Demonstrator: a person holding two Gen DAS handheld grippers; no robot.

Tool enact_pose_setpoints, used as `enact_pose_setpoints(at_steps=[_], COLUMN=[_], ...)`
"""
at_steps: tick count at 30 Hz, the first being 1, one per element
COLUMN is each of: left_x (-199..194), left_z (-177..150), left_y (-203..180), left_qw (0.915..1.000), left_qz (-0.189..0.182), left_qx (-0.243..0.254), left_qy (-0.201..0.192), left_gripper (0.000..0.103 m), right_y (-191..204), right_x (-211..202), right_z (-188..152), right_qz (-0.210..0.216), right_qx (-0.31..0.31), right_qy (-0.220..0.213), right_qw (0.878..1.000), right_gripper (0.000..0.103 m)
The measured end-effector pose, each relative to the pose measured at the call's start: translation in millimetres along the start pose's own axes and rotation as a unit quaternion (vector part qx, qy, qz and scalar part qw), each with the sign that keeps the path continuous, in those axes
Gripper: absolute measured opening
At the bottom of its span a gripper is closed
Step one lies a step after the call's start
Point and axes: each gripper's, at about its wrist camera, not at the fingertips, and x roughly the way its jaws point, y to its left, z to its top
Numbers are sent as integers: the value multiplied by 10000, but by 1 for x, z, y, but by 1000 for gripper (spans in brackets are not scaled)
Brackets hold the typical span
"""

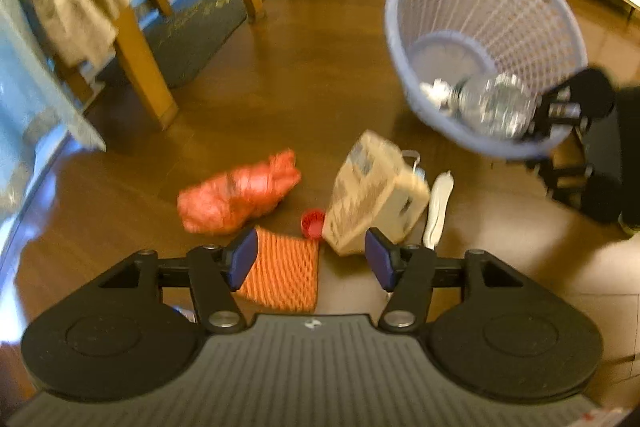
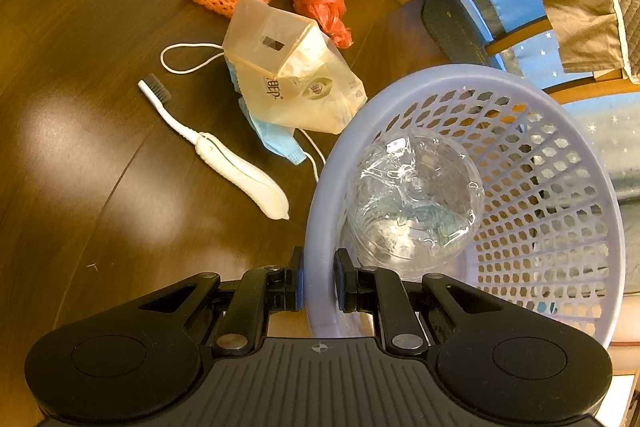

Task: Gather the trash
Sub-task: 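Lower the left gripper onto the beige paper bag and close on it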

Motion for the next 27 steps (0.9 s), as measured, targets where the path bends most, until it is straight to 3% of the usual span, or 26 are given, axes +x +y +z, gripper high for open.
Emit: enact_pose_setpoints(at_steps=[10,18,27], left_x=[35,68,104], left_z=[-39,-23,-5], left_y=[-24,-43,-68], left_qw=[9993,9982,9917], left_qz=[-240,-368,-372], left_qx=[127,472,1204], left_qy=[244,-6,-247], left_gripper=[56,67,69], right_y=[0,-6,-6], right_x=[0,-1,0], right_z=[-1,-3,-8], right_qz=[-9,29,53], right_qx=[-12,-67,-135], right_qy=[-40,-55,0], right_qw=[10000,10000,9999], right_gripper=[11,11,11])
